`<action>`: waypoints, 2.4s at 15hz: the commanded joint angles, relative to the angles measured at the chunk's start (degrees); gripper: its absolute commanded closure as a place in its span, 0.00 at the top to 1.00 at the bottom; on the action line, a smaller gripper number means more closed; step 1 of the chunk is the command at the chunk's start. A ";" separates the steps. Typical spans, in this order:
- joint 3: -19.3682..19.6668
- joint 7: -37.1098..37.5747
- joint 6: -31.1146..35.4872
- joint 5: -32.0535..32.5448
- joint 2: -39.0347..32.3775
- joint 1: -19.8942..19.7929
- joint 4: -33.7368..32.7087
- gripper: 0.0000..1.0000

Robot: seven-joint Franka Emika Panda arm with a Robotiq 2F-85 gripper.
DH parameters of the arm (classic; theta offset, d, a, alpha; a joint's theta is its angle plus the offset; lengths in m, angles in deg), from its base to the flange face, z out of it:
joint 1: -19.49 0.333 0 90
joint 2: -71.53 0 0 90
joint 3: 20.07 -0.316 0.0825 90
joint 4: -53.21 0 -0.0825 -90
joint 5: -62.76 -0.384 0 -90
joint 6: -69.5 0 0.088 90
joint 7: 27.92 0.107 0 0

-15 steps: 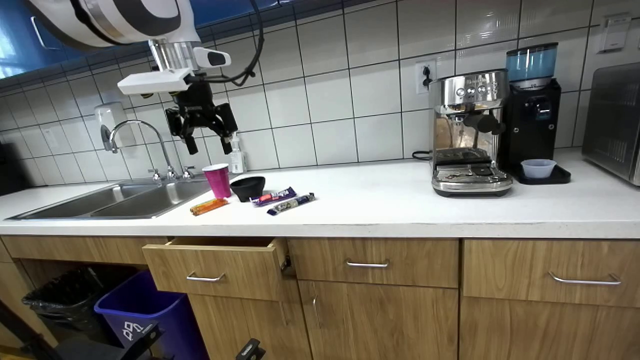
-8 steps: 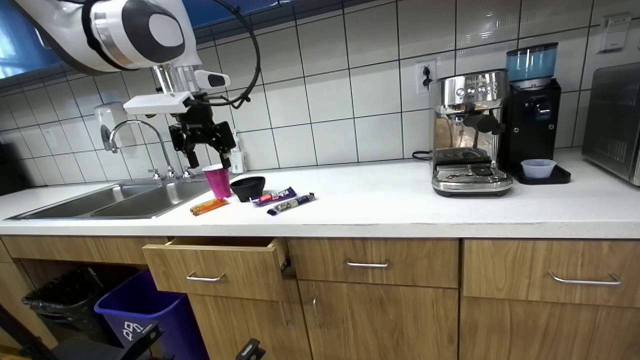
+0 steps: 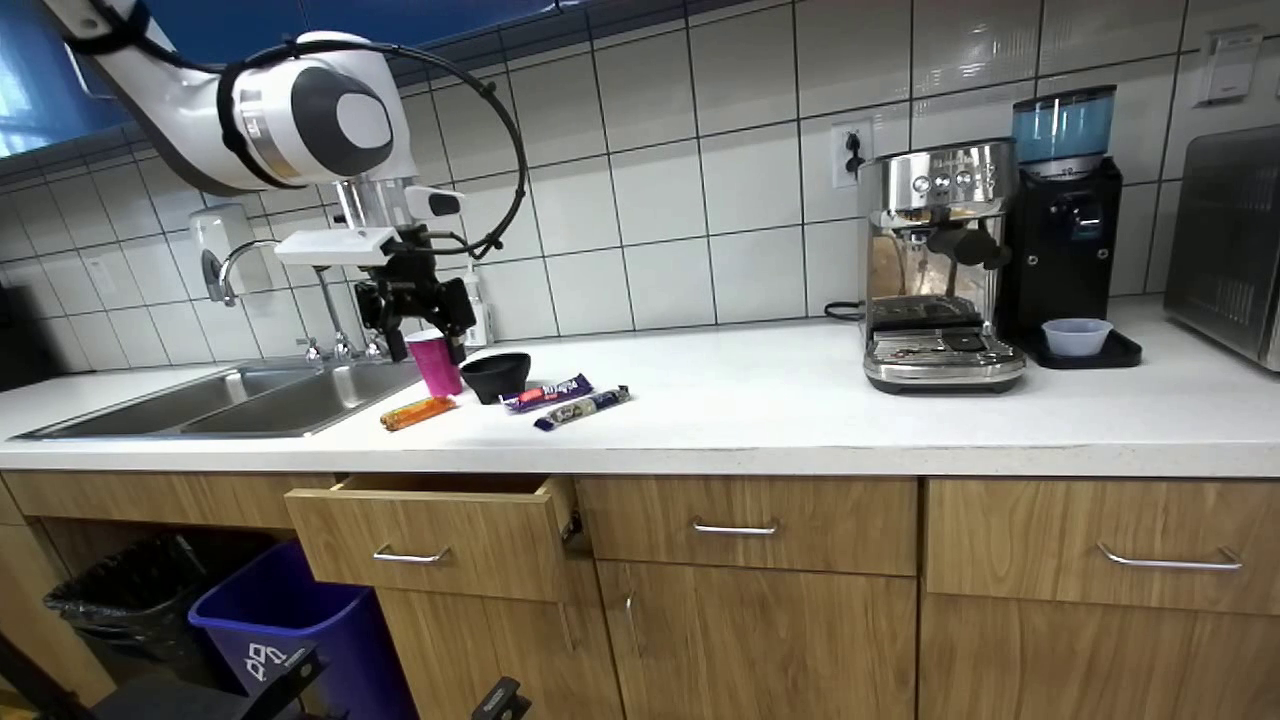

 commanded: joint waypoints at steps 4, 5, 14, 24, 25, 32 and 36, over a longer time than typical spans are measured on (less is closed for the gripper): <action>-0.06 5.31 0.48 3.42 -7.65 1.42 -6.28 1.00; -0.06 5.06 0.29 2.87 -8.47 1.56 -6.88 1.00; 0.75 8.46 0.84 4.10 -13.77 3.43 -9.39 1.00; 1.34 10.45 1.33 4.84 -14.88 4.70 -7.28 1.00; 1.44 10.40 1.41 5.04 -15.21 4.72 -7.22 1.00; 3.30 11.85 3.05 8.67 -19.33 5.83 -8.16 1.00; 4.16 11.93 3.17 10.21 -21.38 6.91 -9.07 1.00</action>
